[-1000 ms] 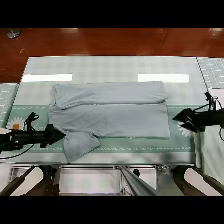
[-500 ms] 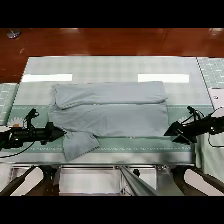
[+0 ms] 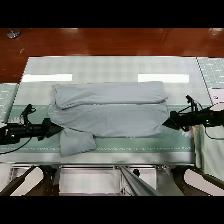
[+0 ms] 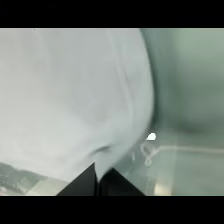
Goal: Fold the shirts.
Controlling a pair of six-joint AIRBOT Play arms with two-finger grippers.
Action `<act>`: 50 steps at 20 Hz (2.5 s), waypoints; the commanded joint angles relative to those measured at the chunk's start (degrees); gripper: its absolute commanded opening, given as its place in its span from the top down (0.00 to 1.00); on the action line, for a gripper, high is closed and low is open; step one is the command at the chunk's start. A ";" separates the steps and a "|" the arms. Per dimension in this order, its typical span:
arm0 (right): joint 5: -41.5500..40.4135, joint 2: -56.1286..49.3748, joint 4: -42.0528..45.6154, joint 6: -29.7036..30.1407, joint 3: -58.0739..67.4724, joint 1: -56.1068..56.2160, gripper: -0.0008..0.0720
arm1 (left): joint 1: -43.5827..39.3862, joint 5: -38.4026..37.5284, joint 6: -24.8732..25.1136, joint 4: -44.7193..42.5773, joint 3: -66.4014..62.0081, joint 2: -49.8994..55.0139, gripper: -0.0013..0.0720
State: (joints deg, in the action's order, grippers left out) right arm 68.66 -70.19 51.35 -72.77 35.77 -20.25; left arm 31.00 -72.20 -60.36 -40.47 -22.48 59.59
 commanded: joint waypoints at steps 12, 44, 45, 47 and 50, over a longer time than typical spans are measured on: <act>-0.52 -21.03 -3.32 -4.72 36.20 4.79 0.96 | -15.45 12.66 -15.10 0.00 -37.86 24.22 0.96; 10.84 -37.20 -0.46 -5.79 49.51 9.88 0.96 | -38.88 21.31 -25.40 -16.57 -20.22 -1.42 0.37; 11.93 -35.71 0.57 -5.51 49.62 9.25 0.96 | -38.99 21.24 -24.79 -14.47 -20.22 -0.83 0.97; 13.25 -30.86 4.31 -5.35 49.13 8.04 0.96 | -39.67 21.29 -18.95 -8.87 -20.65 -0.37 0.95; 13.25 -19.15 6.93 -3.10 42.93 6.71 0.96 | -45.51 25.73 -14.73 -5.77 -22.47 -0.22 0.96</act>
State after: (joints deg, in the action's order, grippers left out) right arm 80.75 -97.71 55.40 -77.89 82.50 -12.53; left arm -10.24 -50.13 -79.55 -50.78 -43.86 58.89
